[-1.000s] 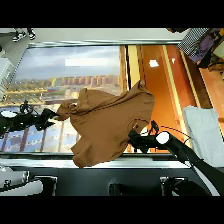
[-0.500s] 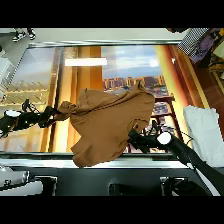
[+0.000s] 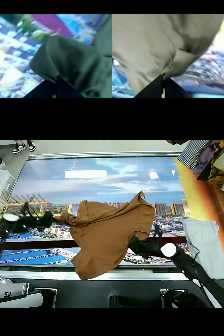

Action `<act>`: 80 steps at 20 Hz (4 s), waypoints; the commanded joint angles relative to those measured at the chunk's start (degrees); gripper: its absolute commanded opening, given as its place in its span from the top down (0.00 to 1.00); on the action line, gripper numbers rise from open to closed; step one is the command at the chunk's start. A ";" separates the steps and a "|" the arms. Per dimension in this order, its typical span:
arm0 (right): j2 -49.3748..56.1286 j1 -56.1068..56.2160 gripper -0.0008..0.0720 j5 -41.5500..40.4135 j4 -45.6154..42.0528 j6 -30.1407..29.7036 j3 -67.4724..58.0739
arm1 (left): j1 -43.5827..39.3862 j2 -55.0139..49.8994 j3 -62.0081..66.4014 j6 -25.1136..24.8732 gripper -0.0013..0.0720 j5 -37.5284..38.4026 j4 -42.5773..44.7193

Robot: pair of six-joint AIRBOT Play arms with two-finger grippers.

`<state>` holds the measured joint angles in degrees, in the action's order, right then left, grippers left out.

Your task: Fold the clothes and pants, and hang the long-sleeved shirts on hangers.

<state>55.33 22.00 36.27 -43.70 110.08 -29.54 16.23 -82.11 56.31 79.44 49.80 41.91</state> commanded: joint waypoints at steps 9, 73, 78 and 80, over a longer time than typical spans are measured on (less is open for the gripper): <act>-14.49 -12.98 0.95 15.10 -40.48 9.77 -46.99 | 11.80 26.38 30.97 10.75 0.96 6.14 -0.33; 26.40 -33.46 0.66 28.63 -5.77 -38.27 -14.25 | 4.31 7.98 11.21 4.79 0.42 23.78 16.65; 26.23 -33.46 0.95 28.26 -5.09 -38.34 -14.25 | 11.96 18.03 -1.70 4.52 0.42 24.81 19.85; 26.10 -33.46 0.95 28.35 -4.79 -38.34 -14.25 | 17.57 23.98 -11.58 4.57 0.42 25.68 19.82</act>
<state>81.60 -11.55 64.64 -49.30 71.77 -43.83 27.83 -64.90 55.11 83.99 74.52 60.60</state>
